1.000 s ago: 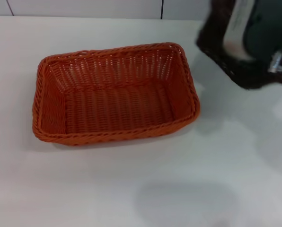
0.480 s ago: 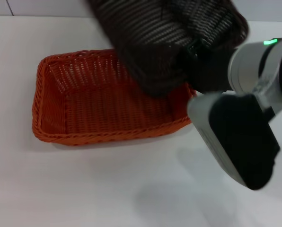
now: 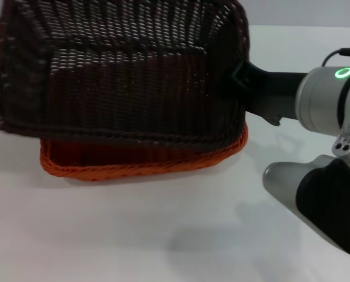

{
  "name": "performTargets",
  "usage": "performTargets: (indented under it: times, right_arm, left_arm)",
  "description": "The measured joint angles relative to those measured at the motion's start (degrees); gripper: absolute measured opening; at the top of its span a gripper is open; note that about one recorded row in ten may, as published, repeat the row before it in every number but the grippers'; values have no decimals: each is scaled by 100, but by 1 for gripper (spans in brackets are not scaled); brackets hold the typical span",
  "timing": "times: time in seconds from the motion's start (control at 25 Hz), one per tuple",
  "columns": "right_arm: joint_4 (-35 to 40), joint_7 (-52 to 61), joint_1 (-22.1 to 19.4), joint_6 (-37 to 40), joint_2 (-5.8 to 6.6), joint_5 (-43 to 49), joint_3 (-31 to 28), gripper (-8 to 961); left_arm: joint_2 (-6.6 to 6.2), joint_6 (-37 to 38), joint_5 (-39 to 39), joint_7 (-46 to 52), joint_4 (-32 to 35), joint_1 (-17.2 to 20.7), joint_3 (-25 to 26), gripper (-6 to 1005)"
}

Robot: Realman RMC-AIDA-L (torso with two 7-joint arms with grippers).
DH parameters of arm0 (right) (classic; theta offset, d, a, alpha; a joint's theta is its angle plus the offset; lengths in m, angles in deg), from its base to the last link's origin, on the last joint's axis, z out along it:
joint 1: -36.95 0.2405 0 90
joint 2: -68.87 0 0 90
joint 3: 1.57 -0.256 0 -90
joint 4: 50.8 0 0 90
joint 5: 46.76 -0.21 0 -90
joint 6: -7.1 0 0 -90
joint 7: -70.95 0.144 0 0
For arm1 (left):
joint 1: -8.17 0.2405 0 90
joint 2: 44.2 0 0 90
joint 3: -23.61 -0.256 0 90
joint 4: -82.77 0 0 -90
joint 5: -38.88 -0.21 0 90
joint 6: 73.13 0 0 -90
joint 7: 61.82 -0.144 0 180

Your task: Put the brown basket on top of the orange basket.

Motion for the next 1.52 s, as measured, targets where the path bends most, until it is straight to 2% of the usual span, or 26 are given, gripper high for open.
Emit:
performTargets:
  times: [0.08, 0.12, 0.16, 0.32, 0.6, 0.64, 0.96, 1.24, 1.32, 1.52]
  right_arm:
    - [-51, 132, -24, -14, 83, -41, -6, 275]
    - [-149, 340, -26, -49, 195, -83, 31, 277]
    - [-149, 340, -26, -49, 195, -83, 31, 280]
    - [-302, 771, -9, -196, 412, -78, 196, 290]
    - [-154, 1356, 4, -296, 599, -64, 525, 308]
    - [-85, 1427, -10, -287, 609, -47, 542, 311]
    - [130, 1575, -411, -304, 586, 6, 587, 546]
    - [141, 1585, -819, -664, 507, 51, 907, 614]
    - [137, 1608, -869, -711, 471, 51, 1115, 614]
    - [129, 1650, -876, -699, 471, 52, 1358, 614]
  left_arm:
    - [5, -42, 1, -9, -2, -42, 1, 846]
    - [7, -54, 3, -9, -2, -66, 2, 846]
    - [9, -68, 4, -7, -3, -86, 4, 846]
    - [10, -103, 6, -1, -4, -113, 7, 846]
    - [19, -149, 4, 20, -3, -116, 16, 846]
    - [19, -165, 5, 20, -3, -116, 18, 846]
    - [14, -299, 2, 11, -3, -113, 1, 846]
    - [-10, -409, -50, -30, -3, -116, -25, 846]
    - [-17, -422, -56, -31, -3, -116, -30, 846]
    - [-27, -438, -57, -32, -3, -116, -34, 846]
